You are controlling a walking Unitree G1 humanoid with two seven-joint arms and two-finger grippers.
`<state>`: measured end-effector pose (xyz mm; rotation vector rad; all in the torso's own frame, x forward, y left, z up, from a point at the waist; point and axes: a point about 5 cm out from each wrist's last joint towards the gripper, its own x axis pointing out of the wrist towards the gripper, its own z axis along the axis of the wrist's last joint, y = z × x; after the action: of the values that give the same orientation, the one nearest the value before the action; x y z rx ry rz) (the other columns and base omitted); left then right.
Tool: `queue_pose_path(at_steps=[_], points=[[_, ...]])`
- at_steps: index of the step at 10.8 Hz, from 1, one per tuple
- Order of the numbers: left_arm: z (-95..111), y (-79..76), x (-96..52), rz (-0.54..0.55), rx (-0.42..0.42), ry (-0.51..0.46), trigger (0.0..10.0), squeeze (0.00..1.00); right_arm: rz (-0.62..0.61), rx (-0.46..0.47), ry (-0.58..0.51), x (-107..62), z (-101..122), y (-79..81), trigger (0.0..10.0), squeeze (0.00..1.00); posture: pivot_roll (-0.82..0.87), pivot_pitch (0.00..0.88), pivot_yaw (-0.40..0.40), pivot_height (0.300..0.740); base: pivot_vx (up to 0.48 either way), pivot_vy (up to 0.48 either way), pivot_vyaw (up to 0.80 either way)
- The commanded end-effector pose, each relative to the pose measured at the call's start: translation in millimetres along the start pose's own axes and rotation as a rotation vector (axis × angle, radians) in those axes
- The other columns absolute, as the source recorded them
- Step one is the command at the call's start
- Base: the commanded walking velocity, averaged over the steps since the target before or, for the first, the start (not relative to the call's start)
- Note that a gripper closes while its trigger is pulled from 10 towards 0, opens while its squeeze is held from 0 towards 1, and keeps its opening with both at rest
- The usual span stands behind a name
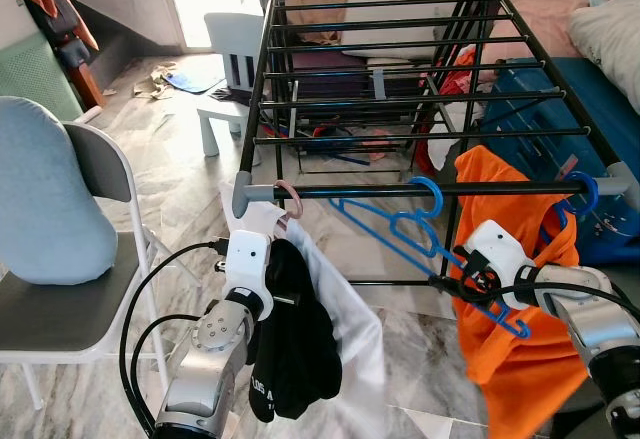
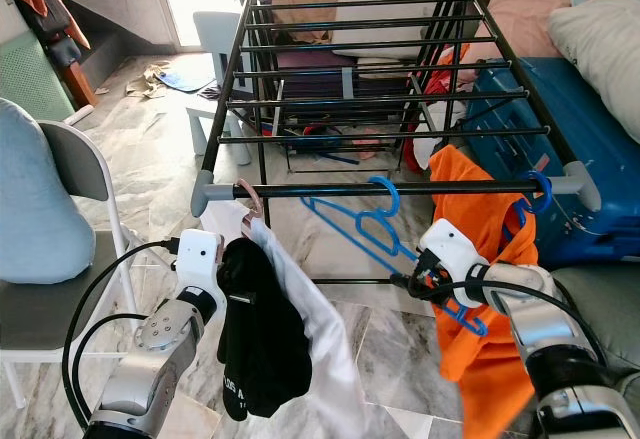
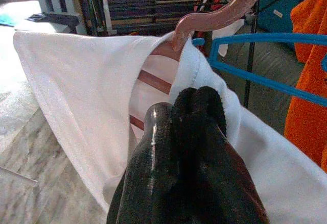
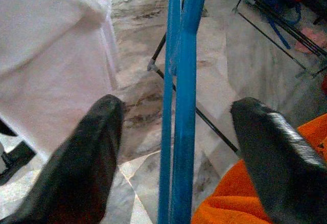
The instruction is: Hang hanger
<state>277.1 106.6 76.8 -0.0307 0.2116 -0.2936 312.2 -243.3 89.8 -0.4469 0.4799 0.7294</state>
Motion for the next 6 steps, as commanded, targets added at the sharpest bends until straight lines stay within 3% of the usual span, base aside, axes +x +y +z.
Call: queue_pose_path(at_steps=[1, 6], points=[[5.5, -0.5, 2.3, -0.014, -0.005, -0.018, 10.0, 0.00, 0.010, -0.025, -0.022, 3.9, 7.9, -1.1, 0.0, 0.00, -0.18, 0.000, 0.038, 0.740, 0.000, 0.000, 0.00], [4.2, -1.6, 2.0, -0.014, -0.001, -0.010, 10.0, 0.00, 0.076, -0.045, -0.010, 5.2, 8.2, -1.8, 0.0, 0.00, -0.18, 0.000, 0.033, 0.740, 0.000, 0.000, 0.00]])
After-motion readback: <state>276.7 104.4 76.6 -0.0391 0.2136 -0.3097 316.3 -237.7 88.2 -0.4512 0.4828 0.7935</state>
